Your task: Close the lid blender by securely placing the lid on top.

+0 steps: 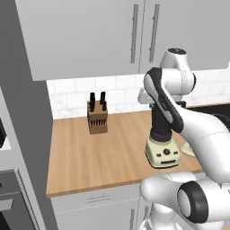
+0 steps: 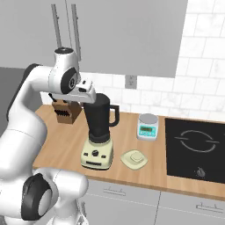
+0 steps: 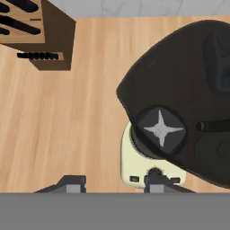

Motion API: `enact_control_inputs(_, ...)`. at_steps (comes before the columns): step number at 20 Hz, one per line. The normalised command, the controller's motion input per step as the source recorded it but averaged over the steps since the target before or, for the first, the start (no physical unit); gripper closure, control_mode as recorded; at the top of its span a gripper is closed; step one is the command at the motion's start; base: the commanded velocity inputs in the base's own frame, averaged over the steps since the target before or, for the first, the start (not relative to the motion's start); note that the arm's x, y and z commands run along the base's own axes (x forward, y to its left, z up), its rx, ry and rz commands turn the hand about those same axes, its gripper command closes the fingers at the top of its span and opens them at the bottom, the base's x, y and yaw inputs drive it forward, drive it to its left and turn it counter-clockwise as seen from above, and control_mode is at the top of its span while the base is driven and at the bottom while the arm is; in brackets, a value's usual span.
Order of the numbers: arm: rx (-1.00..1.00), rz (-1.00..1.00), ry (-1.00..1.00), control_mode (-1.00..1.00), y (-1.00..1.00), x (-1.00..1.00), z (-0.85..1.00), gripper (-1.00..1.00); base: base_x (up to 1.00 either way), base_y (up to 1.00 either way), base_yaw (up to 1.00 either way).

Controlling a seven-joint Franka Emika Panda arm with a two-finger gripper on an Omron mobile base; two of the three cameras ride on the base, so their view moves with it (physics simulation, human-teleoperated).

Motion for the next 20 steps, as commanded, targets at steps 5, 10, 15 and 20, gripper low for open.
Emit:
enact_control_inputs(5,0.00,0.00,0.00,-1.00,-0.31,-0.48,0.00,-1.00,0.00,0.00,0.00)
enact_control_inputs(10,0.06,-0.01,-0.04,-1.00,-0.97,-0.79,-0.02,-1.00,0.00,0.00,0.00)
enact_control_inputs(15,0.06,0.05,-0.09,-1.00,-1.00,-0.38,-0.03,-1.00,0.00,0.00,0.00)
enact_control_inputs(20,0.02,0.17,-0.09,-1.00,-1.00,-0.03,-0.13,-1.00,0.00,0.00,0.00)
